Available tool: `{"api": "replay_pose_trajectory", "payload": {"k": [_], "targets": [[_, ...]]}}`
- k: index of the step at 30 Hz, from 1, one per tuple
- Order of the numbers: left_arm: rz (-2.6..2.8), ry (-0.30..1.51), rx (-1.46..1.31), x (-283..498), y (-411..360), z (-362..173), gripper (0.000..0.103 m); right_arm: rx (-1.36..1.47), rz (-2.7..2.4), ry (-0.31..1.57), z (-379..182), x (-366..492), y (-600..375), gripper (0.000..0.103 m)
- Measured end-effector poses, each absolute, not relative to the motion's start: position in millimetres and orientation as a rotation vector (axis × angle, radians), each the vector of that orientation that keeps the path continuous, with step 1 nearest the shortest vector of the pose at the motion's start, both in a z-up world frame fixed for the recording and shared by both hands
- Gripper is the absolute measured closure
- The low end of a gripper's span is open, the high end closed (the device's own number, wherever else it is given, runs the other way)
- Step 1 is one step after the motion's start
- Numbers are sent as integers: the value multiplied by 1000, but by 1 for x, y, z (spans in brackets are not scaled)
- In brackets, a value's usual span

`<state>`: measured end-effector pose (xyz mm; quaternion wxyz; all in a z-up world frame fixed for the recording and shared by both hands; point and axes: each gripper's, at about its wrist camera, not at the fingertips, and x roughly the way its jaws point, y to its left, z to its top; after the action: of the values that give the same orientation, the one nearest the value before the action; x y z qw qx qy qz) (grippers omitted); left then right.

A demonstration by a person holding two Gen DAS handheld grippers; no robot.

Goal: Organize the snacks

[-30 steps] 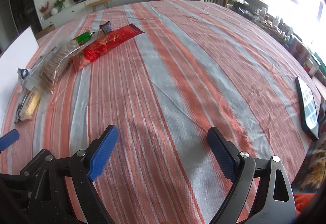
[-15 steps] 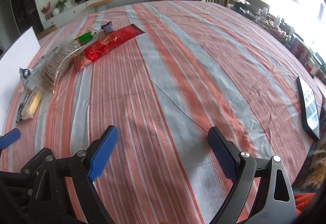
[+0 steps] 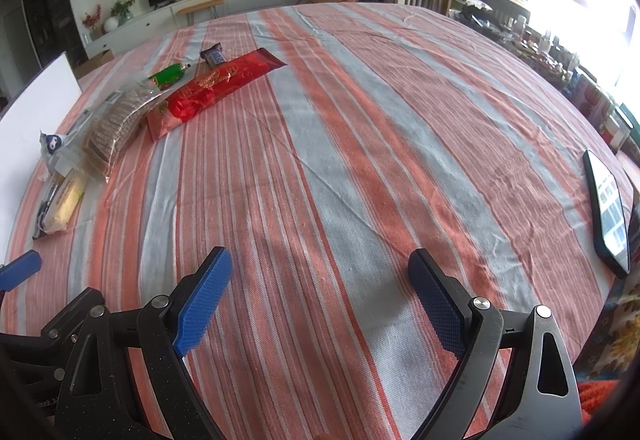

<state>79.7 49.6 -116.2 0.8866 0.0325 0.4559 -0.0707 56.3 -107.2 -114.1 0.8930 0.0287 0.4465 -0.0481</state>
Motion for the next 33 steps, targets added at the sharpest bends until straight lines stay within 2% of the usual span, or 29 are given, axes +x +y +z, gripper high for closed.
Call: {"api": "replay_pose_trajectory", "payload": {"k": [16, 33], "targets": [[-170, 991, 76, 81, 52, -114, 0, 61, -101, 925, -114, 56, -107, 11], [-206, 971, -305, 109, 128, -44, 0, 61, -101, 924, -115, 56, -107, 11]]}}
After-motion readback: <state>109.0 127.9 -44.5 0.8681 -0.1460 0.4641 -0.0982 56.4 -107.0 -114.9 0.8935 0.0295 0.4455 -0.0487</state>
